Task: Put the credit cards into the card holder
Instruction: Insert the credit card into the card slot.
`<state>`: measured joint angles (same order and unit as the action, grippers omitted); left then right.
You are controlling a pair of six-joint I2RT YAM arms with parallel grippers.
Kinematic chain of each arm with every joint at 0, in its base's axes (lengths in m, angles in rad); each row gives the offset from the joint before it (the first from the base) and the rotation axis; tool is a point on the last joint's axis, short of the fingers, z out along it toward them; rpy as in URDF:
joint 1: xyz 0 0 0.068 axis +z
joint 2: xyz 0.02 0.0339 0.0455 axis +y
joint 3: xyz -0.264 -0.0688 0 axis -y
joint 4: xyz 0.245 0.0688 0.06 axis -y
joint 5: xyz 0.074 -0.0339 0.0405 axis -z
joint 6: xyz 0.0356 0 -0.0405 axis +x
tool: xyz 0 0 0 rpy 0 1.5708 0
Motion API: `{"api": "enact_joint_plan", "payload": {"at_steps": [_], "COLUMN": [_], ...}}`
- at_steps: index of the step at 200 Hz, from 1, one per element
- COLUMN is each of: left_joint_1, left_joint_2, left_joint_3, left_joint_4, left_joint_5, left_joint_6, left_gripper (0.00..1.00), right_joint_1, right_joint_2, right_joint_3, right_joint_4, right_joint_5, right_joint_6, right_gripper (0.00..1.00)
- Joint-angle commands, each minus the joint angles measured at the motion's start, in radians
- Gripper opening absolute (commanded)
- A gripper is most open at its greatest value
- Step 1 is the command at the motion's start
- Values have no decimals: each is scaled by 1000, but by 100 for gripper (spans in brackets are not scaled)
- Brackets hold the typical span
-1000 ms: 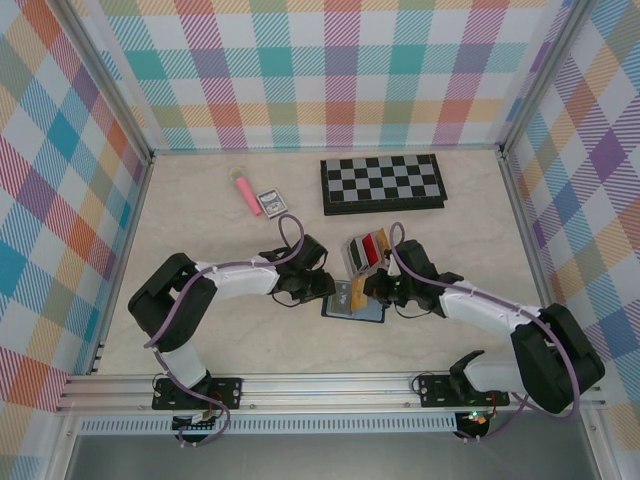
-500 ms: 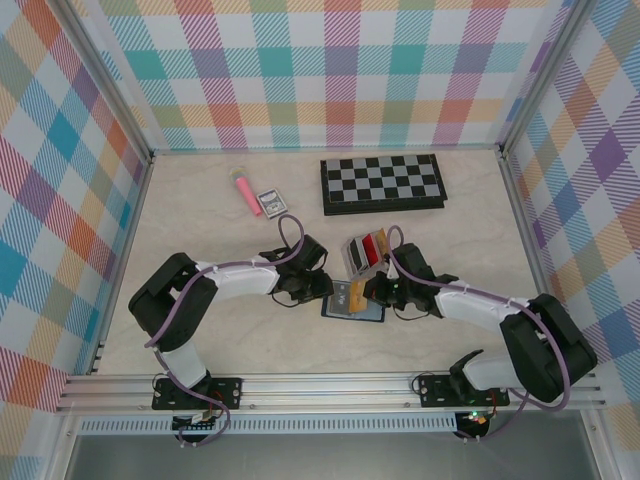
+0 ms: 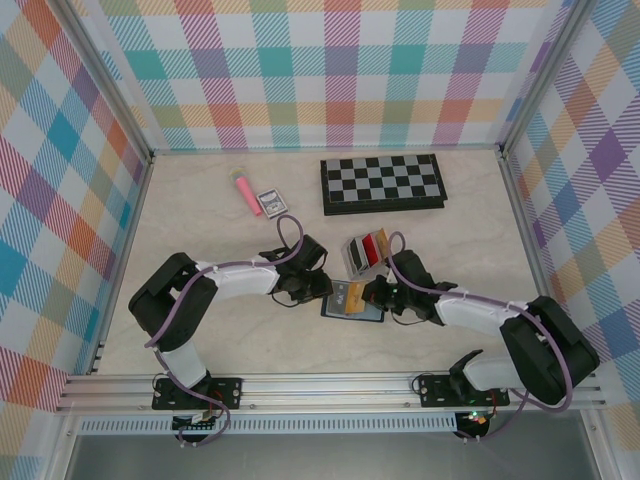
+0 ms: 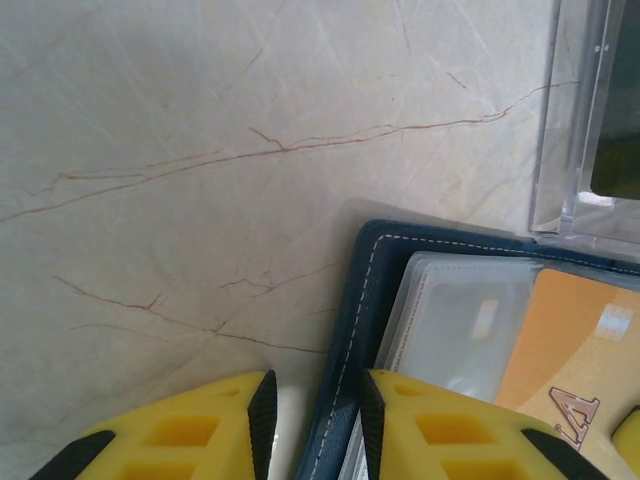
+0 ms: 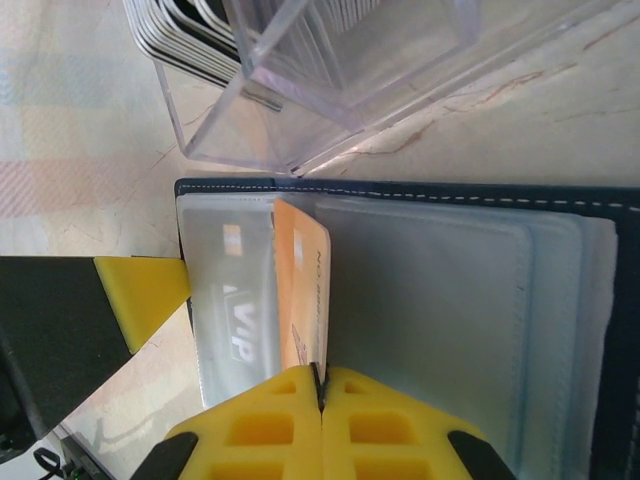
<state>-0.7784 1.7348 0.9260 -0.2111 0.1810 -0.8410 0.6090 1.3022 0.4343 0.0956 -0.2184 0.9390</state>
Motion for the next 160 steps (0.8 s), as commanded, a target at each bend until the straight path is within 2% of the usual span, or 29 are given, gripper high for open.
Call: {"api": "enact_joint_plan", "payload": {"at_steps": [1,112,160], "left_joint_1": [-18,-21,-22], "left_joint_2": [54,65,65], "left_joint_3": [-29,-28,-28], "left_joint_4": [33,49,45], "left_joint_5": [37,47,43], "left_joint_6": [-12,-12,-12], "left_gripper": [30,30,30], "right_joint_1": [6,21,34], "right_joint_2": [-41,79,80], "right_joint_3": [-27,-1,11], "right_joint_4": [-102,15,1], "right_joint_5": [70,-17,-19], "right_joint_6": [-12,-22,-14], "right_gripper": [7,7,7]}}
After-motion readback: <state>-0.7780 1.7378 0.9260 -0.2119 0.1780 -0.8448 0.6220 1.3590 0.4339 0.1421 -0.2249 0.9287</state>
